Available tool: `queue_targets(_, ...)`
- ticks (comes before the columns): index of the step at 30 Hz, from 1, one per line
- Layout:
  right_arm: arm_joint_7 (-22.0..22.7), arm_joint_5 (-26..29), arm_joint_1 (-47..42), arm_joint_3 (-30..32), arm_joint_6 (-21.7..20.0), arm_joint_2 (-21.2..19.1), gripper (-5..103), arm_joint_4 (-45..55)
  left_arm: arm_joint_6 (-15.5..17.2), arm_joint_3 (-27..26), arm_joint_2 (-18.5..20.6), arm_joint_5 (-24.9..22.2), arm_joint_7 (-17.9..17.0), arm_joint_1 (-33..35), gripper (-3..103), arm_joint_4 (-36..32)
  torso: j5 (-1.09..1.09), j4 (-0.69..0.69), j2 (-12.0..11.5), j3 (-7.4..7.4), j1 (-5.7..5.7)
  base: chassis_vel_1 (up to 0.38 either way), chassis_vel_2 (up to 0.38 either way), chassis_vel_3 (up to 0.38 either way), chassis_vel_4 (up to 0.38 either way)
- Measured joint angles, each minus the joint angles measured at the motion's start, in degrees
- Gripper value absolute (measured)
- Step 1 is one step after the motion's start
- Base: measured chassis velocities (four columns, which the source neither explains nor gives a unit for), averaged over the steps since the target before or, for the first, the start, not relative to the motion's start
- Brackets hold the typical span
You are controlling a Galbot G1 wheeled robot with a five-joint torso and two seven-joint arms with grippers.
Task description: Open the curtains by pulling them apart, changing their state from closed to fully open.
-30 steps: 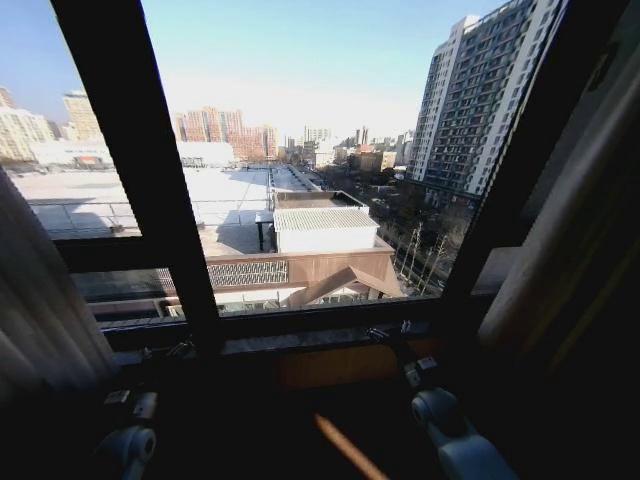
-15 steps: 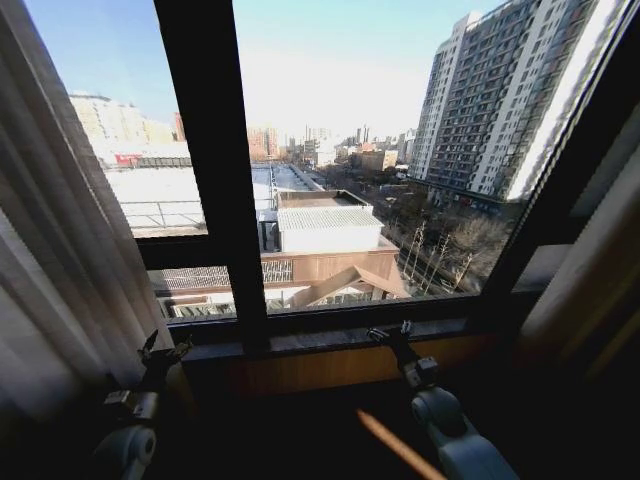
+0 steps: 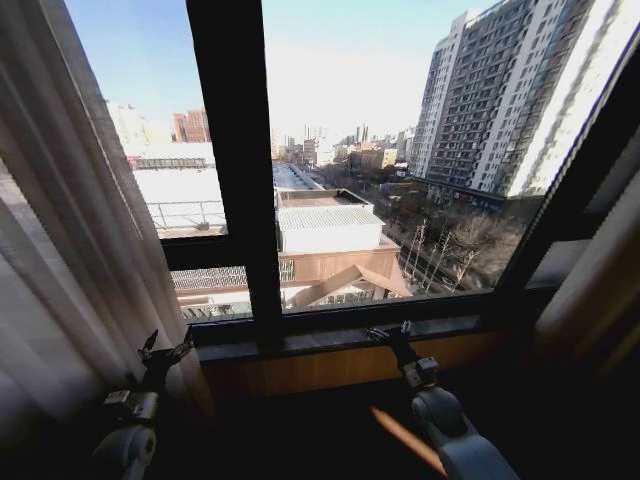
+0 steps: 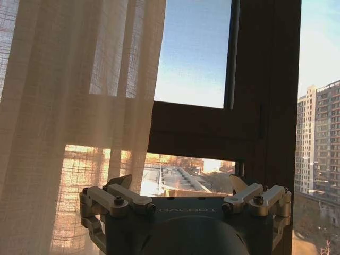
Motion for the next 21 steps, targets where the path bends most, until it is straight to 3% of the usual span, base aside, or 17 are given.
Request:
queue_targets(11,-0.01,0.0,0.0,-0.03,0.0,0.04,100,0.0,0.0,-0.06,0.03,0.0,-0.02,0.0,100,0.01,-0.03,0.07,0.01,-0.01,0.0,0.21,0.139,-0.234,-0.141)
queue_targets(21,-0.01,0.0,0.0,-0.02,0.0,0.02,100,0.0,0.0,-0.03,0.02,0.0,-0.02,0.0,100,0.0,0.03,0.01,0.0,0.01,0.0,0.025,0.034,-0.021,-0.039)
